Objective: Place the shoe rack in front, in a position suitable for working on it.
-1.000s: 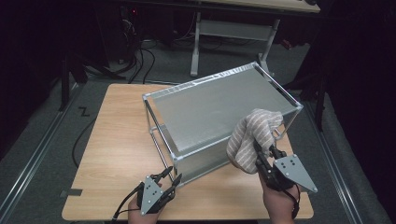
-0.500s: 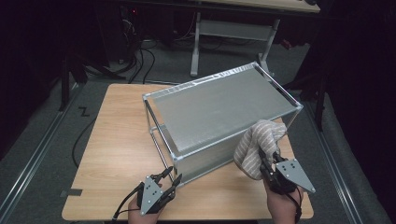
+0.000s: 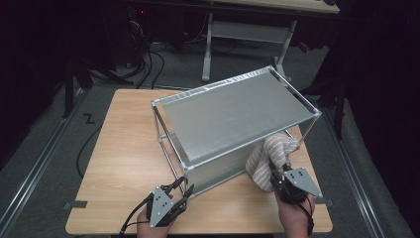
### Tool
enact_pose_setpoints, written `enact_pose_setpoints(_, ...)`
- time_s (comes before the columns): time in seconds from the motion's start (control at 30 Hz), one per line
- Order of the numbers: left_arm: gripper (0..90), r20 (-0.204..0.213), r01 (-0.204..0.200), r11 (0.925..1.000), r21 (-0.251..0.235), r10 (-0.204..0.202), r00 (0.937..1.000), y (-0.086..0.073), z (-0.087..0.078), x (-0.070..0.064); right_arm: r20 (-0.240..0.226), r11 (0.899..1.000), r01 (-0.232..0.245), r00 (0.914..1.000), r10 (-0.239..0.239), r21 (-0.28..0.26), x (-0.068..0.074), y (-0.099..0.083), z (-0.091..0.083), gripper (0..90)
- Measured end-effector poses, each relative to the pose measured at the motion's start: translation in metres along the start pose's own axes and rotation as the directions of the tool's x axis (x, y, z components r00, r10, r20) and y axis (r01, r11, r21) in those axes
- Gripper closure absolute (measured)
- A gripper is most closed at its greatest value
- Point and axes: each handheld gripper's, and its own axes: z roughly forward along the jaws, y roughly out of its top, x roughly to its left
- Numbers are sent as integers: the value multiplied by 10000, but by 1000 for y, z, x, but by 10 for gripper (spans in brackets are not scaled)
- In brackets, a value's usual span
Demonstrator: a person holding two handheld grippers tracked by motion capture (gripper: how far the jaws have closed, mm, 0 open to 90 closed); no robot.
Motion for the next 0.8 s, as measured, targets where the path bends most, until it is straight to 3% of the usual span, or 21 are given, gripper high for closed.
enact_pose_setpoints(0.17,652,30,-25,9999,125,25,10000,0,5,-1,-487,9986,131,9988,-107,504,12,-7,16,695)
enact_pose_setpoints(0.27,781,-118,-72,9998,183,75,9999,0,8,-3,-1137,9933,560,9925,-444,1008,36,-13,36,695)
enact_pose_setpoints(0.3,783,-86,-78,9998,207,80,9999,1,8,-2,-1257,9918,671,9906,-533,1089,41,-14,40,695)
enact_pose_setpoints(0.47,786,-233,-150,9995,281,157,9996,0,2,1,-1763,9729,1438,9780,-1117,1813,62,-24,60,695)
enact_pose_setpoints(0.63,790,-593,129,9992,378,-107,9982,-2,-8,14,-1624,9476,1880,9754,-1492,2584,59,-36,79,695)
enact_pose_setpoints(0.8,795,-824,388,9980,500,-346,9960,-3,-14,27,-1117,9372,1446,9871,-1144,3174,38,-44,92,696)
